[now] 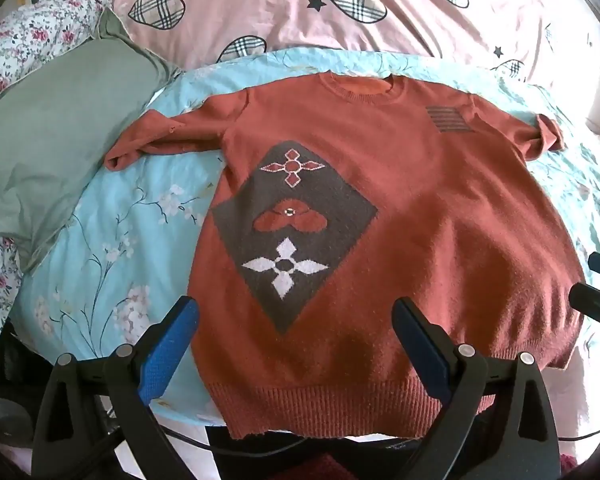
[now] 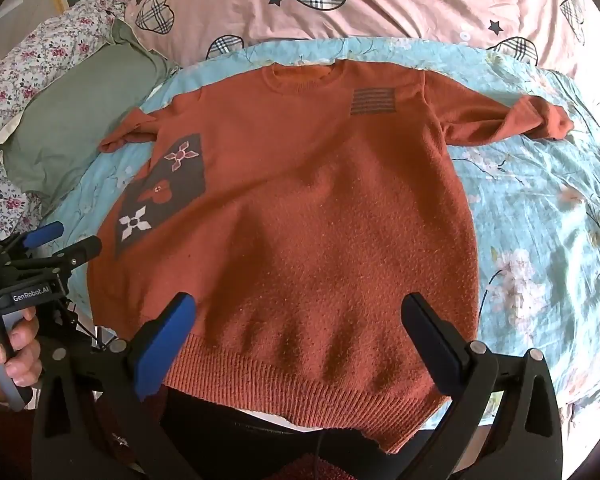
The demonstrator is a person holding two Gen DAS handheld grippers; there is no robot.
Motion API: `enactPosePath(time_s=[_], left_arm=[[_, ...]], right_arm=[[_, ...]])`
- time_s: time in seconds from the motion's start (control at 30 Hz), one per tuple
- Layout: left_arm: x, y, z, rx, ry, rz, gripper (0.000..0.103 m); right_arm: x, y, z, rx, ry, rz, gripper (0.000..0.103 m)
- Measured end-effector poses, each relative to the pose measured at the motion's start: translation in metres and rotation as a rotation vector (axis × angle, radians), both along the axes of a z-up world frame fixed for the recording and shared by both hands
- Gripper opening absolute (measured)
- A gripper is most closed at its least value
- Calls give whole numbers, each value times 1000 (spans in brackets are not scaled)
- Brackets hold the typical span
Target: Fold small clothes
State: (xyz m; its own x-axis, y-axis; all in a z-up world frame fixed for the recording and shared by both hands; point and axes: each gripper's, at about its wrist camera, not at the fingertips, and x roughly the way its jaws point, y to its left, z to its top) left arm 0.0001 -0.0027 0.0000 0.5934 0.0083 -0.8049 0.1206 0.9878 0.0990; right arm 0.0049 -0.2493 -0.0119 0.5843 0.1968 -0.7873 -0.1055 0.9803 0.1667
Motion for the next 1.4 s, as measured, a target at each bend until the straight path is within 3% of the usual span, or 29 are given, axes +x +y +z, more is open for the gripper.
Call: enactPosePath(time_s=[0.5,0.9,1.07,1.13,1.33,1.4], left_arm=[[3,-4,7,6,1,6,98],[-1,2,-5,-52,-45,3,98],[-3,2,-5,-72,-58,0,98],[-3,3,-5,-92,-71,-1,98],[-1,2,-5,-87,-62,-3,98],[1,-1,-8,-37,-44,-7,98]], right_arm=[[0,2,-1,5,-13,-6,102],[2,-1,-1,3,-8,-8,102],[1,0,0,6,-52,-9,102],[1,1,0,0,0,-9,102],[2,-3,0,1,39,-11,102],[3,-4,-1,5,49,-15,102]])
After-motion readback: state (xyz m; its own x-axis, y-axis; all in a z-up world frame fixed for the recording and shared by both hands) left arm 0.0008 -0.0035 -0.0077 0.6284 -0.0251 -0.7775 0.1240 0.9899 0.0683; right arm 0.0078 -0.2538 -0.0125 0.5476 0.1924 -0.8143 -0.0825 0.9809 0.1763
